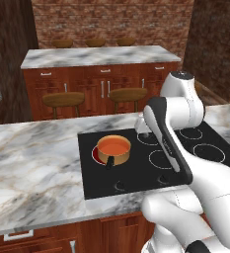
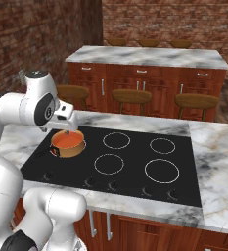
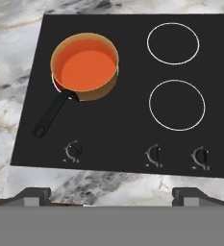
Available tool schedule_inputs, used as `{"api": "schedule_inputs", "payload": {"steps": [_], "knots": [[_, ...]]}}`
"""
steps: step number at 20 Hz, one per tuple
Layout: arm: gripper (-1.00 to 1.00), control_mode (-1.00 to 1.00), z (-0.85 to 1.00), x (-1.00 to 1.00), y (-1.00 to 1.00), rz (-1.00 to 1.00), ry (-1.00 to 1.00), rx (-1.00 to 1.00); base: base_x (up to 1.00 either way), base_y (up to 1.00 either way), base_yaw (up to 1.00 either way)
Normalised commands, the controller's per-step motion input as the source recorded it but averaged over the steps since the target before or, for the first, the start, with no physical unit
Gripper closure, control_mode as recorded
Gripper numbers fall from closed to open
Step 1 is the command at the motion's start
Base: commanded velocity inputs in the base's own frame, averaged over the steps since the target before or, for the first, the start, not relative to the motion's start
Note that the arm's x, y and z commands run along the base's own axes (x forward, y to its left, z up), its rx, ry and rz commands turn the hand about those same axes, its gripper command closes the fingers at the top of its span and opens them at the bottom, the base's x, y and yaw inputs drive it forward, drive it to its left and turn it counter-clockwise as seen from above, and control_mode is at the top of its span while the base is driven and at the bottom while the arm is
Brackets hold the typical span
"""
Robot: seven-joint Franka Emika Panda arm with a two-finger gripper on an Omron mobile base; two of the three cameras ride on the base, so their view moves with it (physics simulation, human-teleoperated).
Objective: Wait until the marinara sauce is simmered to a deep red color and then turn off the stove.
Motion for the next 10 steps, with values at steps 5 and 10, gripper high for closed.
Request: {"api": "schedule_inputs", "payload": {"steps": [5, 10], "knots": [[-1.0, -1.0, -0.32, -0.07, 0.42, 0.08, 0.0, 0.03, 0.0, 0.0, 0.0], [-1.0, -1.0, -0.38, -0.03, 0.38, 0.16, 0.0, 0.0, 0.0, 0.0, 0.0]]}}
